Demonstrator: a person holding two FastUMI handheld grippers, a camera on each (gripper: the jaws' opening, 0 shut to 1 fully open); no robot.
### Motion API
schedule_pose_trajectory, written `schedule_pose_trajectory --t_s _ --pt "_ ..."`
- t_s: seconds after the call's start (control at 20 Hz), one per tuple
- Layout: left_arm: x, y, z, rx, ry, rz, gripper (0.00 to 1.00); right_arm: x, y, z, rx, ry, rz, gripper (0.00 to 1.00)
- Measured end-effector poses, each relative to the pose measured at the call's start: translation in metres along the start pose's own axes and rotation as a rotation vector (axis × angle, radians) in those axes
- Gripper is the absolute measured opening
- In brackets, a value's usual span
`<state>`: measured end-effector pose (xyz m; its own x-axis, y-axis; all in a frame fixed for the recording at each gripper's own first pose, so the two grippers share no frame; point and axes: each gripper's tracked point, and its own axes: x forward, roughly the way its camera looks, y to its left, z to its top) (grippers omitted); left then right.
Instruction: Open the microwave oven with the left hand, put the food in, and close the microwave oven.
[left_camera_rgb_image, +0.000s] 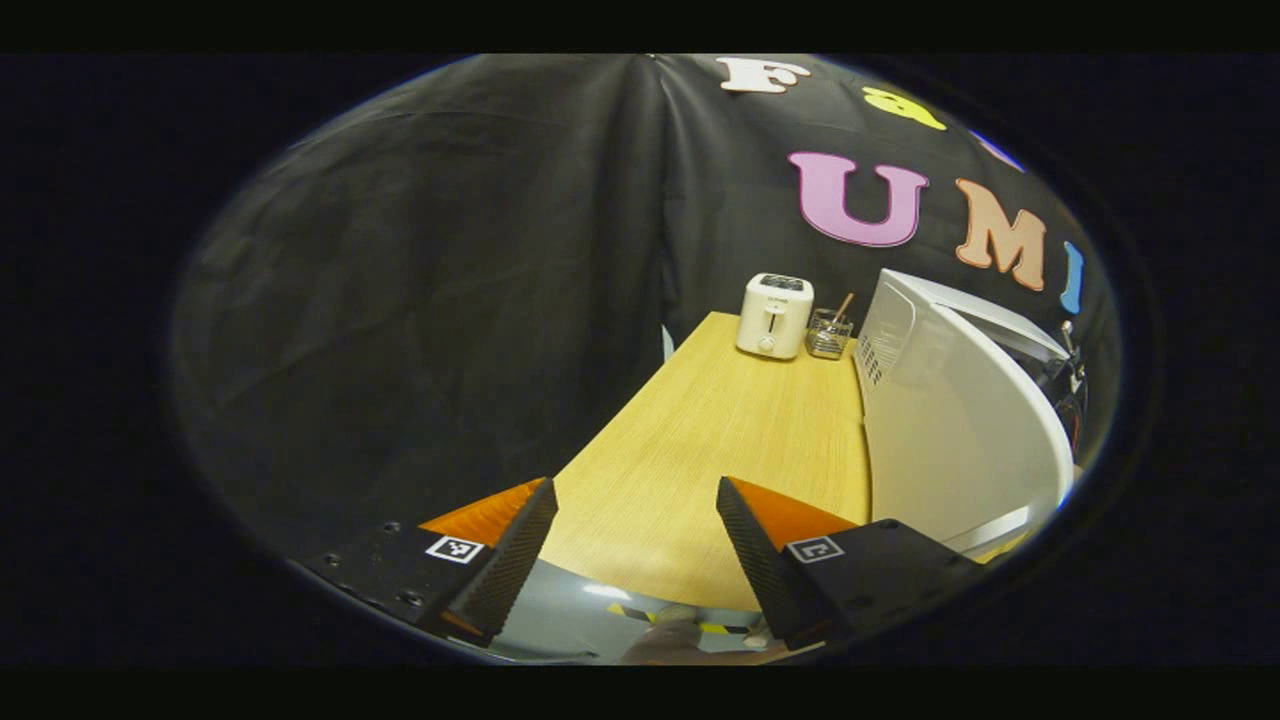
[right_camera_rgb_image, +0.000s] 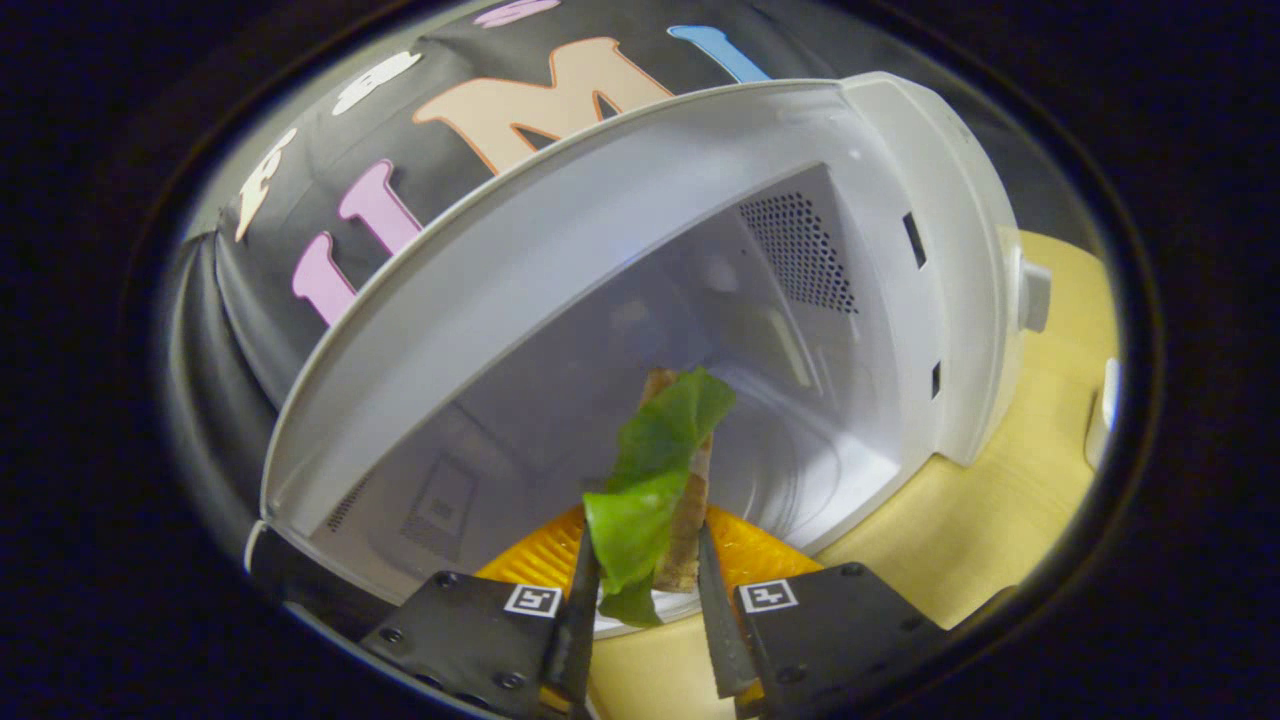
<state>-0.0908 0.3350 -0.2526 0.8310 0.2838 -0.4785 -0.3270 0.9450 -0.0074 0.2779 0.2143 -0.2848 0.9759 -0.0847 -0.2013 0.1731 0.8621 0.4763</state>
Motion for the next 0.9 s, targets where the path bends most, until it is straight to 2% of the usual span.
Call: schedule_pose_trajectory --t_s 0.05,0.1,0.15,0.2,0.25,0.3,0.35,0.45,0.5,0.55,0.6,0.65,0.7,0.8,0.85,0.9 --pt "0.001 -0.001 0.000 -0.003 0.005 0.000 0.94 0.002 -0.001 0.003 -0.022 -0.009 -0.015 0.43" --pt "0.003 -0.002 -0.001 -0.008 0.010 -0.002 0.94 0.002 -0.003 0.005 -0.060 -0.015 -0.029 0.51" --pt "0.004 -0.003 -0.001 -0.014 0.015 -0.002 0.94 0.003 -0.004 0.008 -0.117 -0.019 -0.046 0.51" --pt "0.004 -0.003 -0.003 -0.018 0.017 -0.002 0.94 0.004 -0.005 0.008 -0.181 -0.018 -0.060 0.61" --pt "0.004 -0.003 -0.003 -0.021 0.018 -0.001 0.94 0.005 -0.005 0.011 -0.243 -0.022 -0.070 0.63" --pt "0.004 -0.004 -0.003 -0.023 0.019 0.000 0.94 0.007 -0.012 0.016 -0.316 -0.036 -0.110 0.77" --pt "0.004 -0.004 -0.003 -0.024 0.020 -0.001 0.94 0.006 -0.020 0.018 -0.385 -0.032 -0.140 0.81" --pt "0.005 -0.007 -0.002 -0.024 0.018 -0.005 0.94 0.003 -0.021 0.017 -0.437 -0.027 -0.145 0.87" --pt "0.006 -0.008 -0.001 -0.024 0.019 -0.009 0.94 0.000 -0.019 0.020 -0.448 -0.041 -0.142 0.98" --pt "0.005 -0.009 -0.001 -0.024 0.021 -0.013 0.94 -0.005 -0.017 0.025 -0.464 -0.060 -0.138 0.98" --pt "0.006 -0.010 -0.002 -0.023 0.022 -0.017 0.94 -0.011 -0.016 0.030 -0.481 -0.077 -0.131 0.92" --pt "0.007 -0.012 -0.002 -0.024 0.024 -0.022 0.94 -0.018 -0.014 0.033 -0.499 -0.092 -0.125 0.98" --pt "0.006 -0.013 -0.003 -0.024 0.025 -0.029 0.90 -0.024 -0.013 0.035 -0.517 -0.100 -0.117 0.98" --pt "0.006 -0.017 -0.004 -0.021 0.027 -0.048 0.92 -0.040 -0.012 0.038 -0.555 -0.105 -0.099 0.99" --pt "0.007 -0.021 -0.003 -0.018 0.030 -0.062 0.92 -0.049 -0.012 0.040 -0.576 -0.110 -0.092 0.92" --pt "0.008 -0.024 -0.004 -0.016 0.035 -0.077 0.89 -0.058 -0.014 0.044 -0.597 -0.117 -0.090 0.99"
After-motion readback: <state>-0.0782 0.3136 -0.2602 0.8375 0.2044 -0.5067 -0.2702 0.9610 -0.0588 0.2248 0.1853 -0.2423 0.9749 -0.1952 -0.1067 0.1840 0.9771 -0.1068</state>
